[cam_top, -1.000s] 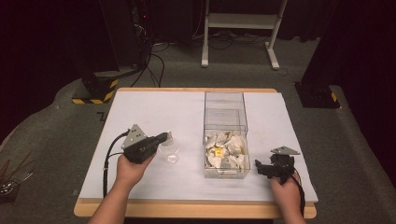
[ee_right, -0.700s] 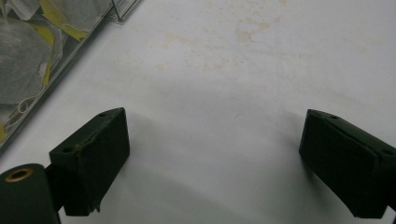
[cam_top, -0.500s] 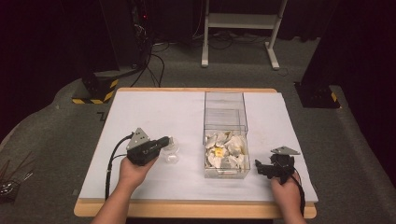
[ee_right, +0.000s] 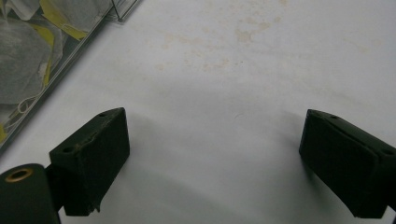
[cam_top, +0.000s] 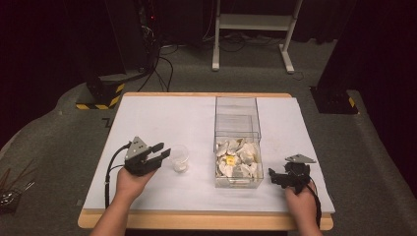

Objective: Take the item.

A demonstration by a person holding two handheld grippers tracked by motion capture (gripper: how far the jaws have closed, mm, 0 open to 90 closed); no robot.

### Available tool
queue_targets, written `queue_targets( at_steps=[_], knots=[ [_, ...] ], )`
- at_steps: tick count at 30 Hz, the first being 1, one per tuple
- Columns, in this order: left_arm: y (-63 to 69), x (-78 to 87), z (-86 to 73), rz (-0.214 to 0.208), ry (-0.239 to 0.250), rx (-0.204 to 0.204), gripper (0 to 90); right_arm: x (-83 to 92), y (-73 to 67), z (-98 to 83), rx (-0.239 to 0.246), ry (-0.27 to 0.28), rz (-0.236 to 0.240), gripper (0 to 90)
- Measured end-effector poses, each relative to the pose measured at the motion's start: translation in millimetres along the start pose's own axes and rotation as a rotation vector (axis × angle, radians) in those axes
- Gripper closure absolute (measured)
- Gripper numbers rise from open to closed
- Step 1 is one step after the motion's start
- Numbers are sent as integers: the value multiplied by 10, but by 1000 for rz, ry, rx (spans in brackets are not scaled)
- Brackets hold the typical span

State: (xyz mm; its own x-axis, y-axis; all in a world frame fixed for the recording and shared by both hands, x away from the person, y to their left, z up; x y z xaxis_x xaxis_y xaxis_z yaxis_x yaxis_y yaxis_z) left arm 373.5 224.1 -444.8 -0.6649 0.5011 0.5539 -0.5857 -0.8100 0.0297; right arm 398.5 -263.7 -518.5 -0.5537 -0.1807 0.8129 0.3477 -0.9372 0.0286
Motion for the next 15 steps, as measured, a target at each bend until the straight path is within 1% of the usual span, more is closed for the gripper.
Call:
queue_targets(
  at_steps=[4, 5, 6, 8, 12, 15],
  knots=[
    [-147, 60, -147, 37, -37, 11, 591, 0, 0, 0, 1, 0, 0, 82],
    [-118, 21, -172, 29, 25, 112, 589, 0, 0, 0, 1, 0, -1, 82],
    [-231, 76, -235, 57, -61, 15, 582, 0, 0, 0, 1, 0, -1, 82],
    [-291, 80, -304, 73, -81, 18, 566, 0, -1, 0, 0, 0, -1, 82],
    [-424, 55, -494, 110, -145, 26, 526, 0, -1, 0, 1, 0, -1, 82],
    [-480, 33, -621, 136, -194, 34, 500, 0, -1, 0, 1, 1, -1, 82]
  ],
)
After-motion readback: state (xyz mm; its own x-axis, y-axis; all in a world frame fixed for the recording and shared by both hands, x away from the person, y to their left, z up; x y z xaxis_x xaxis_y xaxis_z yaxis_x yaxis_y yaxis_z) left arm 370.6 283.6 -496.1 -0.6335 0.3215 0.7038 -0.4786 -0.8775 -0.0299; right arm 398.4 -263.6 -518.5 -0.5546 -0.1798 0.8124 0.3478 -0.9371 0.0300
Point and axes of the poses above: each handheld gripper's, and its own axes: x roughly backward along the jaws, z roughly out of its top, y roughly to its right, the point moved 2 cm from there along -x, roughly forward along the jaws, and after that the axes turned 9 degrees about -y, right-handed, at the moved point
